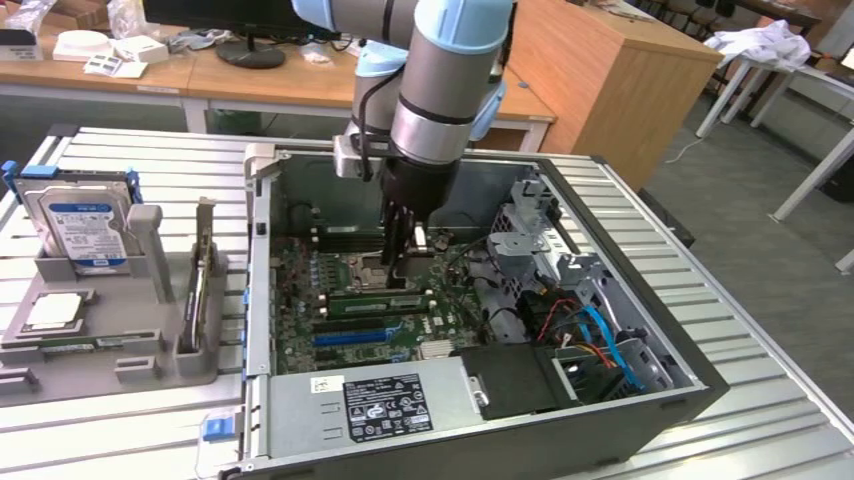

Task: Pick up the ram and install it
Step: 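Insert the ram into the slot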

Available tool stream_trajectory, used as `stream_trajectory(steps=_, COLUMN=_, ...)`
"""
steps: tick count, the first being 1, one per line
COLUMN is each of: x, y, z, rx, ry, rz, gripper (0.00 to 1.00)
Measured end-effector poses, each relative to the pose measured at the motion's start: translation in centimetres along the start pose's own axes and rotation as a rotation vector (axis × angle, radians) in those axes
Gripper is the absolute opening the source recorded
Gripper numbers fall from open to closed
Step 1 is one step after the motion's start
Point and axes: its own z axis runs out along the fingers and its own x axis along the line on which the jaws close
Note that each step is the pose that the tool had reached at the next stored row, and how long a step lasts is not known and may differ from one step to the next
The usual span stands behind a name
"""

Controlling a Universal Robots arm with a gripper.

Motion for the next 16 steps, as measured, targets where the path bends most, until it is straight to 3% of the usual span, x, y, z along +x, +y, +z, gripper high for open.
stream_trajectory(steps=1, x=-0.05, y=0.00, z=0.00, rx=0.0000, ry=0.0027, rz=0.000, gripper=0.47)
stream_trajectory(steps=9, x=-0.14, y=0.00, z=-0.02, rx=0.0000, ry=0.0034, rz=0.000, gripper=0.45)
stream_trajectory(steps=10, x=-0.14, y=0.01, z=-0.02, rx=-0.0001, ry=0.0034, rz=0.000, gripper=0.39)
stream_trajectory(steps=11, x=-0.14, y=0.01, z=-0.02, rx=0.0000, ry=0.0034, rz=0.000, gripper=0.39)
stream_trajectory(steps=15, x=-0.20, y=0.01, z=-0.02, rx=-0.0001, ry=0.0034, rz=0.000, gripper=0.15)
stream_trajectory(steps=16, x=-0.22, y=0.01, z=-0.02, rx=0.0000, ry=0.0034, rz=0.000, gripper=0.15)
